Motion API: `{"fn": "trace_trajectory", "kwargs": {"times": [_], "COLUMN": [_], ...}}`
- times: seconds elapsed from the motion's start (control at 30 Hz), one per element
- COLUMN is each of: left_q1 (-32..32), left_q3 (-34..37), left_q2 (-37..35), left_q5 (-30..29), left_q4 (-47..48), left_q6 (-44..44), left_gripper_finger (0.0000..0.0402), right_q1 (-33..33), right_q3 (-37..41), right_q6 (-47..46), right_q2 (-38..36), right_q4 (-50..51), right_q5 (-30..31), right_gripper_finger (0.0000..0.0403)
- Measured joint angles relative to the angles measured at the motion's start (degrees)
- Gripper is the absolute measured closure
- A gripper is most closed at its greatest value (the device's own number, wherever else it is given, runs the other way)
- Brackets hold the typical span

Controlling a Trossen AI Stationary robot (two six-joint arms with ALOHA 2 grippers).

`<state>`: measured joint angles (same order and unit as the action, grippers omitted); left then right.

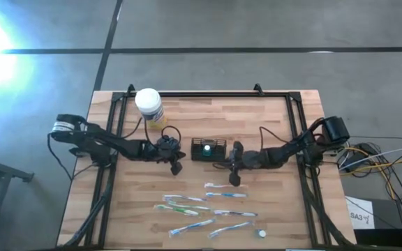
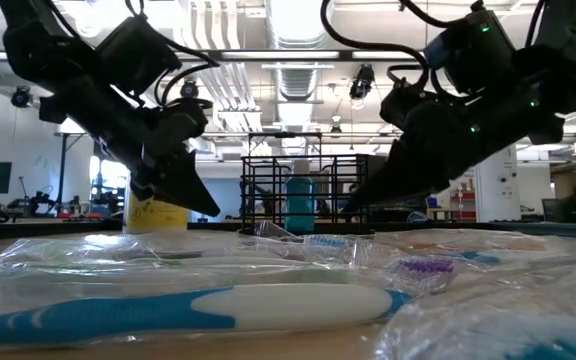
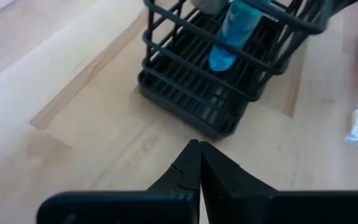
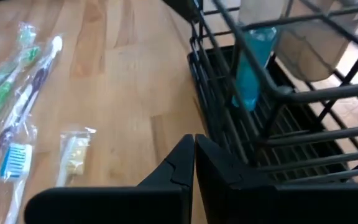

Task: Pick & Place toothbrushing station
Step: Adjust the black wire organizer

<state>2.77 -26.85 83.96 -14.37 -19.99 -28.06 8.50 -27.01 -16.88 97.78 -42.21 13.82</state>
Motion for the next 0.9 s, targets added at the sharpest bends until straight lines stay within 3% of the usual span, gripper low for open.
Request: {"fn": "trace_trajectory", "kwargs": {"times": [0.9], "left_q1": [1.1], "left_q3": [-2.3], "left_q2": [4.6], "left_q5": [0.6], "left_q4": [-2.7], "left_q6": [-0.2], "left_gripper_finger": [0.0399], "right_q1": [-1.6], "right_q3": [0.2], "right_q6": [0.5], "right_q2": [-0.3], "right_q4": [4.1], "right_q5": [4.2], "right_gripper_finger": [0.0390]}}
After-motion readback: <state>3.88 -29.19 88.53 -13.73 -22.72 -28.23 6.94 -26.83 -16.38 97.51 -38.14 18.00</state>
